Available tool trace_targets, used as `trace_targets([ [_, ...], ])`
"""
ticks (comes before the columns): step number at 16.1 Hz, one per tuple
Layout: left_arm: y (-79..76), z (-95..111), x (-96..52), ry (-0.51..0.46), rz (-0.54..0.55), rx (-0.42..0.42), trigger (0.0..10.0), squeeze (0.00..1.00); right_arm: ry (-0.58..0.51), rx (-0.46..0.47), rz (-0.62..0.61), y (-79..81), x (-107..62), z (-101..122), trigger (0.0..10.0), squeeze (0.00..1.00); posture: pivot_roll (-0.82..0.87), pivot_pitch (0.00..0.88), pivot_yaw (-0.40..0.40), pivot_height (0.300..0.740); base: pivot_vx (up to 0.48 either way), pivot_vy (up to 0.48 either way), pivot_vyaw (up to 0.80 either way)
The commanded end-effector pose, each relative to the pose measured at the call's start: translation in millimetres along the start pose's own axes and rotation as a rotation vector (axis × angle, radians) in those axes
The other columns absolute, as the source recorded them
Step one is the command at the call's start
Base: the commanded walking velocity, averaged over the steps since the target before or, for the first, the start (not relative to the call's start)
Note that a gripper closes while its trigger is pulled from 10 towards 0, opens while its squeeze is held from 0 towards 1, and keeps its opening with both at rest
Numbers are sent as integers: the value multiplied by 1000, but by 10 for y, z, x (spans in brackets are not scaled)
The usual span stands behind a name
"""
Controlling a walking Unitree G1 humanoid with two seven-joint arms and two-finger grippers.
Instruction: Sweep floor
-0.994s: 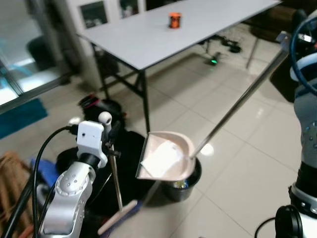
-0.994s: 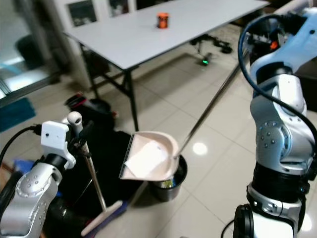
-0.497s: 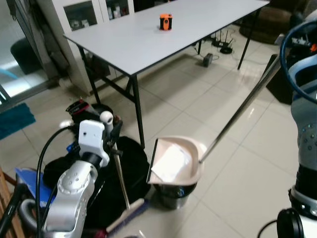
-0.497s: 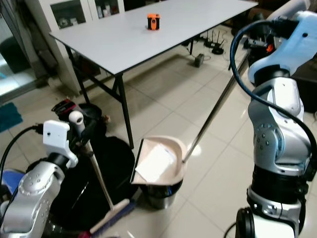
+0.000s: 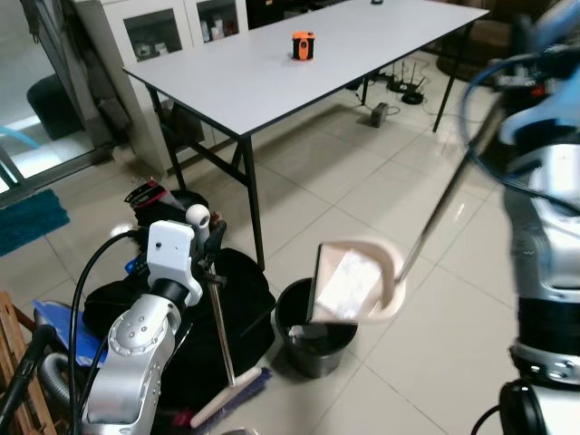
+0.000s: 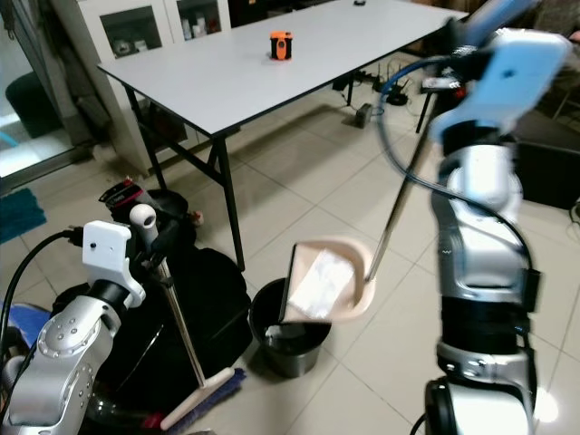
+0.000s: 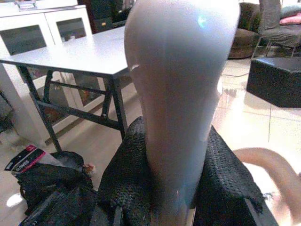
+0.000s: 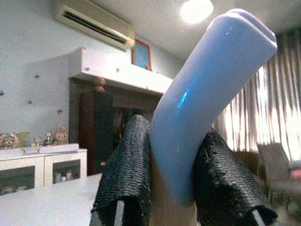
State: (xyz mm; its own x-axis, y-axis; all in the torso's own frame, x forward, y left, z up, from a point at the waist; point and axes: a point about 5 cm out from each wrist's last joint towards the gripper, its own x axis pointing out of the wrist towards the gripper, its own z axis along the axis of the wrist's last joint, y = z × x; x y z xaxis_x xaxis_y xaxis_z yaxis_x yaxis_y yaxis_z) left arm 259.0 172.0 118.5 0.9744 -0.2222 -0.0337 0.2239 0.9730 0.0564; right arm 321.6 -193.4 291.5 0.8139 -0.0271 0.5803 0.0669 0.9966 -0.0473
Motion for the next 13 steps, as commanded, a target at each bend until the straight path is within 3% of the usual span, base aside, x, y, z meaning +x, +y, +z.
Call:
trace_targets([
  [1, 40, 47, 16, -24, 10, 20, 10000, 0, -98, -42, 80, 188, 57, 90, 10000, 0, -36, 0, 41, 740, 0, 0, 0],
  [3, 41, 43, 19, -23, 9, 22, 10000, 0, -130, -58, 138, 330, 53, 74, 10000, 0, -32, 0, 41, 740, 0, 0, 0],
  [5, 35, 40, 26, -24, 7, 22, 10000, 0, -203, -47, 275, 705, -26, 47, 10000, 0, -31, 0, 41, 740, 0, 0, 0],
  [6, 31, 38, 27, -24, 6, 23, 10000, 0, -215, -41, 303, 780, -53, 33, 10000, 0, -30, 0, 40, 740, 0, 0, 0],
  [7, 20, 38, 32, -25, 1, 28, 10000, 0, -247, -53, 427, 1061, -196, -8, 10000, 0, -26, 0, 37, 740, 0, 0, 0],
  [8, 19, 38, 32, -25, 0, 29, 10000, 0, -254, -56, 446, 1103, -221, -13, 10000, 0, -26, 0, 37, 740, 0, 0, 0],
  [11, 16, 35, 26, -24, 3, 30, 10000, 0, -281, -105, 640, 1449, -519, -121, 10000, 0, -20, 0, 35, 740, 0, 0, 0],
  [13, 13, 34, 22, -24, 3, 30, 10000, 0, -290, -111, 699, 1560, -655, -186, 10000, 0, -20, 0, 35, 740, 0, 0, 0],
])
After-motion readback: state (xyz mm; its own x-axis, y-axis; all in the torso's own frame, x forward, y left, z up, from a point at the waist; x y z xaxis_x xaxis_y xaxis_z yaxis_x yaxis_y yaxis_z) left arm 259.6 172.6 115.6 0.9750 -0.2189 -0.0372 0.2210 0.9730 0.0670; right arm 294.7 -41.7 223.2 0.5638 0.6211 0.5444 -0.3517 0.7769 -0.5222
